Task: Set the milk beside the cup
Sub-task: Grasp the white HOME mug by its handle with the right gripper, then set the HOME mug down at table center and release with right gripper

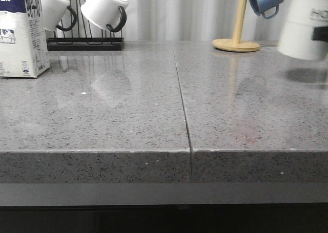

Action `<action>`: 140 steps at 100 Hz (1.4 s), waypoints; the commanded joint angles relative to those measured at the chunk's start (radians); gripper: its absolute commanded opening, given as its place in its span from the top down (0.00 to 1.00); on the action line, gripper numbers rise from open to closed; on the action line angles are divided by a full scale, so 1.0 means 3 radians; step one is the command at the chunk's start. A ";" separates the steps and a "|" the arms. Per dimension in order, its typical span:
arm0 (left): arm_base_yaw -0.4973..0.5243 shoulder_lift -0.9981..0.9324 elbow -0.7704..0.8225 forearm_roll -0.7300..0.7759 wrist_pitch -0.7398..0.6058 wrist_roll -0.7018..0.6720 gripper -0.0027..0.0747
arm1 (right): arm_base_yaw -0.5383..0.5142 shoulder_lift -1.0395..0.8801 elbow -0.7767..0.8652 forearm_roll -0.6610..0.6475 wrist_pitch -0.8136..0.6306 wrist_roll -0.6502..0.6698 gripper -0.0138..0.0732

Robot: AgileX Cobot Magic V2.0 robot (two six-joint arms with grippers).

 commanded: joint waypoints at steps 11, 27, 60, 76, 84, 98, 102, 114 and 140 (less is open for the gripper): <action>0.0000 -0.0107 0.0154 -0.0036 -0.0260 -0.0004 0.99 | 0.0487 -0.0138 -0.0115 0.0009 -0.0296 -0.0007 0.92; 0.0000 -0.0107 0.0154 -0.0036 -0.0260 -0.0004 0.99 | 0.0852 -0.0034 -0.0265 0.0135 -0.0291 -0.0007 0.91; 0.0000 -0.0107 0.0154 -0.0036 -0.0260 -0.0004 0.99 | 0.1306 0.0408 -0.0656 0.0145 -0.0280 -0.0007 0.91; 0.0000 -0.0107 0.0154 -0.0036 -0.0260 -0.0004 0.99 | 0.1386 0.0550 -0.0742 0.0145 -0.0272 -0.0007 0.91; 0.0000 -0.0107 0.0154 -0.0036 -0.0260 -0.0004 0.99 | 0.1386 0.0590 -0.0752 0.0145 -0.0272 -0.0007 0.91; 0.0000 -0.0107 0.0154 -0.0036 -0.0260 -0.0004 0.99 | 0.1386 0.0621 -0.0752 0.0135 -0.0215 -0.0007 0.91; 0.0000 -0.0107 0.0154 -0.0036 -0.0260 -0.0004 0.99 | 0.1386 0.0621 -0.0752 0.0120 -0.0208 -0.0007 0.91; 0.0000 -0.0107 0.0154 -0.0036 -0.0260 -0.0004 0.99 | 0.1386 0.0621 -0.0752 0.0120 -0.0186 -0.0007 0.88; 0.0000 -0.0107 0.0154 -0.0036 -0.0260 -0.0004 0.99 | 0.1386 0.0621 -0.0752 0.0120 -0.0185 -0.0007 0.63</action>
